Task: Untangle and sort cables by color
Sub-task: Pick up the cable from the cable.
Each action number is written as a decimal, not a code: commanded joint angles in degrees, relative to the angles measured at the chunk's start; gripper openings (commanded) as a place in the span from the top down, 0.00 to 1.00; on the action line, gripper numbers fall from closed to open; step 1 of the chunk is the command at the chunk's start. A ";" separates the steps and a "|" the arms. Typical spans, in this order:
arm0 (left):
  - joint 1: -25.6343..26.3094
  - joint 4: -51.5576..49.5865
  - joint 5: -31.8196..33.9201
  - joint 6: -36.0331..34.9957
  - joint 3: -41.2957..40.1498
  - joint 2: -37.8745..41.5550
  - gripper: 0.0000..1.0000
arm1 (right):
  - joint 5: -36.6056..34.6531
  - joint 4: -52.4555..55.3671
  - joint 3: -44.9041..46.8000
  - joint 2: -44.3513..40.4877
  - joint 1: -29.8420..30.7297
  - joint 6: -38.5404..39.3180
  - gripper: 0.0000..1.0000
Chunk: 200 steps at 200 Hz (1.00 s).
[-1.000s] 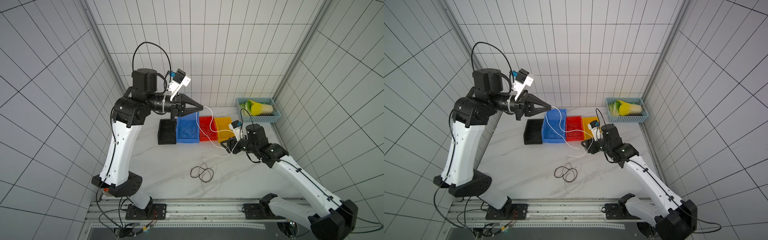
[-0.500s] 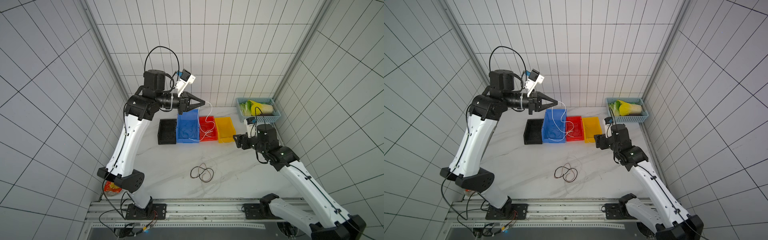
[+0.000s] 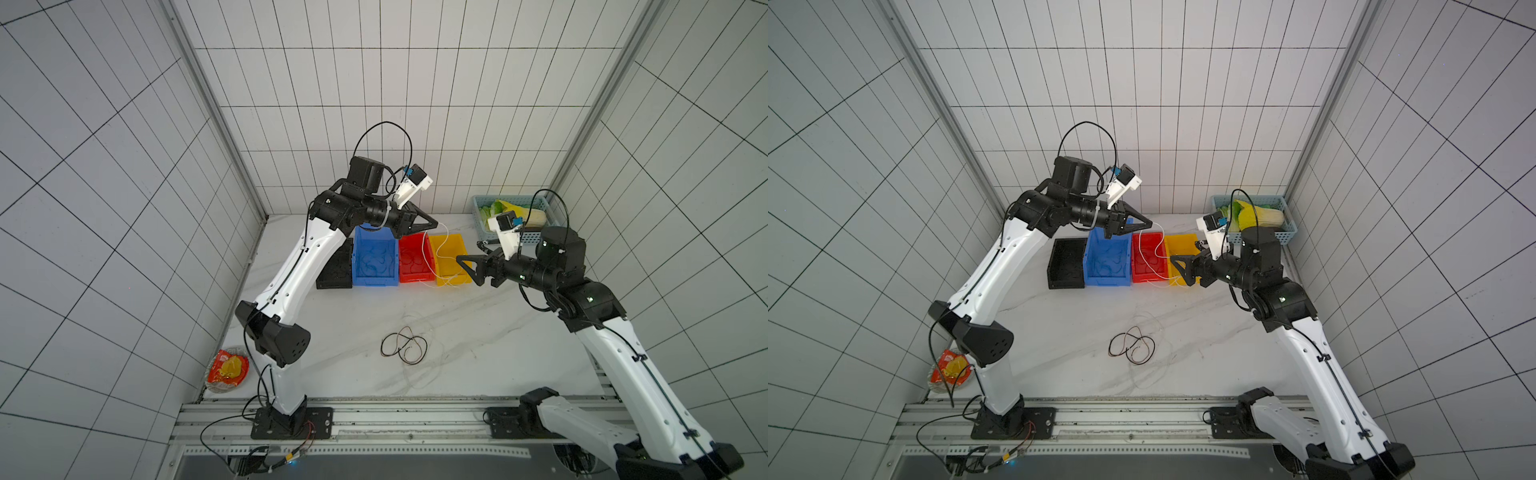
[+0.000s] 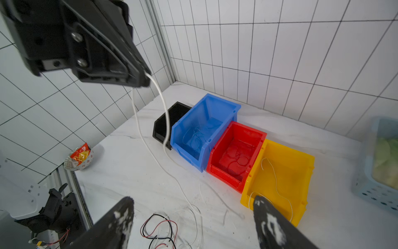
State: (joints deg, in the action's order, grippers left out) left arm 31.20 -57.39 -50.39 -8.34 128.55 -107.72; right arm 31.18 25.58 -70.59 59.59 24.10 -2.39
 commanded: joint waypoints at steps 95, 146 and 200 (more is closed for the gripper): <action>2.18 10.35 -3.37 16.49 3.24 -6.01 1.00 | 7.23 -18.71 1.58 12.14 2.36 -7.95 0.07; 1.97 14.08 1.56 23.50 2.14 -6.51 1.00 | 3.12 -19.05 0.04 15.61 4.78 -6.57 0.54; 0.86 15.35 2.67 24.78 1.22 -7.28 0.71 | -2.97 -17.24 -0.48 15.66 3.03 -7.14 1.00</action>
State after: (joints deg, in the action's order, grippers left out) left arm 32.88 -44.01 -48.97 14.72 130.26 -114.17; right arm 32.08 8.45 -70.54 75.29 28.64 -9.28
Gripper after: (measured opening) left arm 0.076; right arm 0.049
